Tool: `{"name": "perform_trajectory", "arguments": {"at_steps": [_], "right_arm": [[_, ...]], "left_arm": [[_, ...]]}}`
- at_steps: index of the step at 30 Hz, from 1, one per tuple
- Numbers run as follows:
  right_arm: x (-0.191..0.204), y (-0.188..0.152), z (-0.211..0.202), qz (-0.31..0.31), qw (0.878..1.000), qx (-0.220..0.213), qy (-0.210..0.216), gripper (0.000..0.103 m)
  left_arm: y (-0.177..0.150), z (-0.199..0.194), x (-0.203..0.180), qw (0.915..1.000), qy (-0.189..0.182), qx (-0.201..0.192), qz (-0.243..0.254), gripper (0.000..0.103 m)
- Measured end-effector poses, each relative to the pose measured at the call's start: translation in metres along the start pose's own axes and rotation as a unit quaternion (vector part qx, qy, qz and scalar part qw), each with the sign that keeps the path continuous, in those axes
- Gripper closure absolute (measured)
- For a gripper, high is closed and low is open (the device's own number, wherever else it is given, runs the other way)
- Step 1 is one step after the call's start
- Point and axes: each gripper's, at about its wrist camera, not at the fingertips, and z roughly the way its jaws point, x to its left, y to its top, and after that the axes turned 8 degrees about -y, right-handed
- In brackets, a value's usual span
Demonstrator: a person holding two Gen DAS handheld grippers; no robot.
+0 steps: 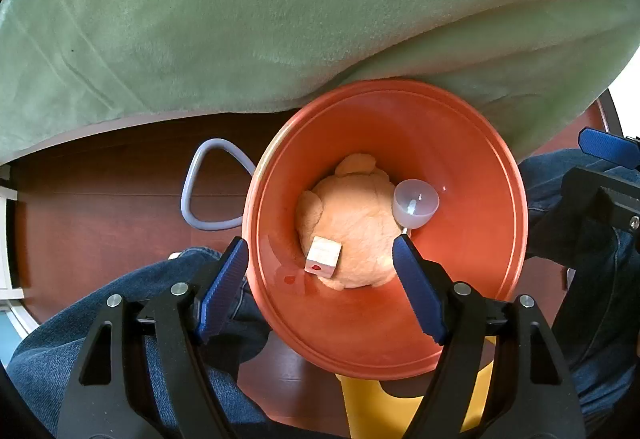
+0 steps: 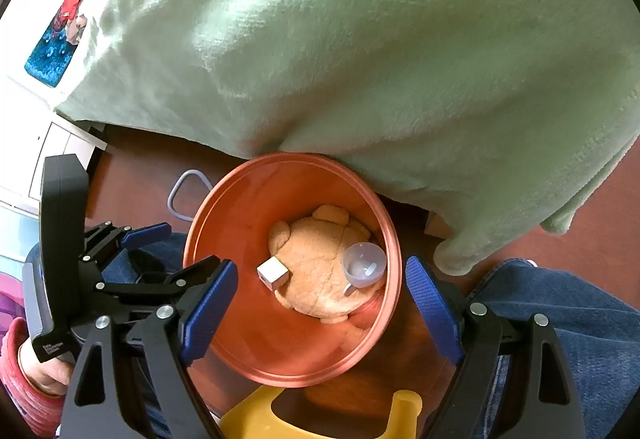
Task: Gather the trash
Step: 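Carry cup and block to the orange bucket and open both tools to drop them, then grasp the red-white wrapper with the left tool while the right tool grasps the green snack bag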
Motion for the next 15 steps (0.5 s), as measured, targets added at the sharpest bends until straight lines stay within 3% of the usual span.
{"name": "perform_trajectory", "arguments": {"at_steps": [7, 11, 15], "right_arm": [[0.002, 0.002, -0.011, -0.004, 1.000, -0.018, -0.002, 0.019], [0.005, 0.010, -0.037, -0.014, 0.998, -0.059, -0.003, 0.019], [0.010, 0.020, -0.071, -0.028, 0.993, -0.116, -0.006, 0.018]], "left_arm": [[0.004, -0.017, 0.000, 0.9998, -0.007, -0.017, 0.008, 0.030], [0.015, -0.053, 0.006, 0.9972, -0.016, -0.073, 0.003, 0.030], [0.033, -0.103, 0.022, 0.9857, -0.019, -0.167, -0.012, 0.029]]}}
